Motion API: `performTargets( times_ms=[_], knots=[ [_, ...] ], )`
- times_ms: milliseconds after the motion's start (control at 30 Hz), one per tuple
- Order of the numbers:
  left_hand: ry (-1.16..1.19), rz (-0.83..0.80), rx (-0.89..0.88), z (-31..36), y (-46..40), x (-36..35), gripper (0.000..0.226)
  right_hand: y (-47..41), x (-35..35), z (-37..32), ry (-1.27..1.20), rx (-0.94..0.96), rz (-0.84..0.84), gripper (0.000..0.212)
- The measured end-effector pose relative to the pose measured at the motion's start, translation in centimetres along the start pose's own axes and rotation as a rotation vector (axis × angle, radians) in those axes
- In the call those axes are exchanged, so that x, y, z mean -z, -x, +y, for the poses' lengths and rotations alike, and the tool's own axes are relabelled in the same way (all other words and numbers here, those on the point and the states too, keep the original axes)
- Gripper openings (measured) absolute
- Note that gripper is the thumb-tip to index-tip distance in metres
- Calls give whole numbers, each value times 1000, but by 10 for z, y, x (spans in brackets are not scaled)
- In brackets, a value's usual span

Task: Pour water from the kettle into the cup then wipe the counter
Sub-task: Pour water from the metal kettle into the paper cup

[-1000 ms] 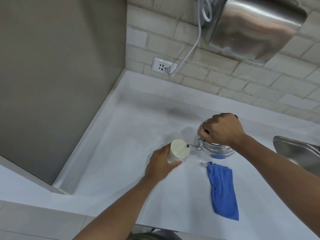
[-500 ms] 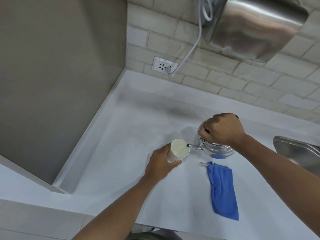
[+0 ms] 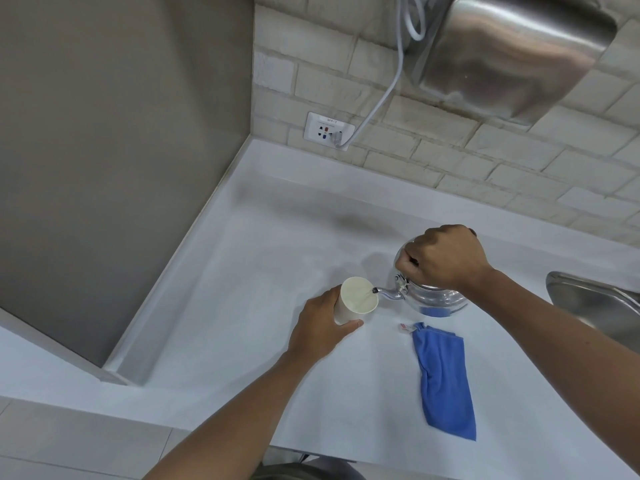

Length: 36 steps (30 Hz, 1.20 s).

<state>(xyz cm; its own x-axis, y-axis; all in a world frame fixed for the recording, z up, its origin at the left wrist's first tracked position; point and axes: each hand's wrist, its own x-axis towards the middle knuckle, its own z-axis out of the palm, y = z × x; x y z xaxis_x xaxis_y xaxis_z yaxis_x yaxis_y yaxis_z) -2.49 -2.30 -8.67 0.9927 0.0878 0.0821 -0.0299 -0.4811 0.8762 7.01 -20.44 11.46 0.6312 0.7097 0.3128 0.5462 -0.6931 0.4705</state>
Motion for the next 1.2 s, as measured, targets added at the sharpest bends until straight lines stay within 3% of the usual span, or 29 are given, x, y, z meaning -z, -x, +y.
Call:
performTargets(
  times_ms=[1200],
  knots=[
    [25,1,5,-2,-1,-1,76,-3,4,-2,33,14,-36,40]
  ],
)
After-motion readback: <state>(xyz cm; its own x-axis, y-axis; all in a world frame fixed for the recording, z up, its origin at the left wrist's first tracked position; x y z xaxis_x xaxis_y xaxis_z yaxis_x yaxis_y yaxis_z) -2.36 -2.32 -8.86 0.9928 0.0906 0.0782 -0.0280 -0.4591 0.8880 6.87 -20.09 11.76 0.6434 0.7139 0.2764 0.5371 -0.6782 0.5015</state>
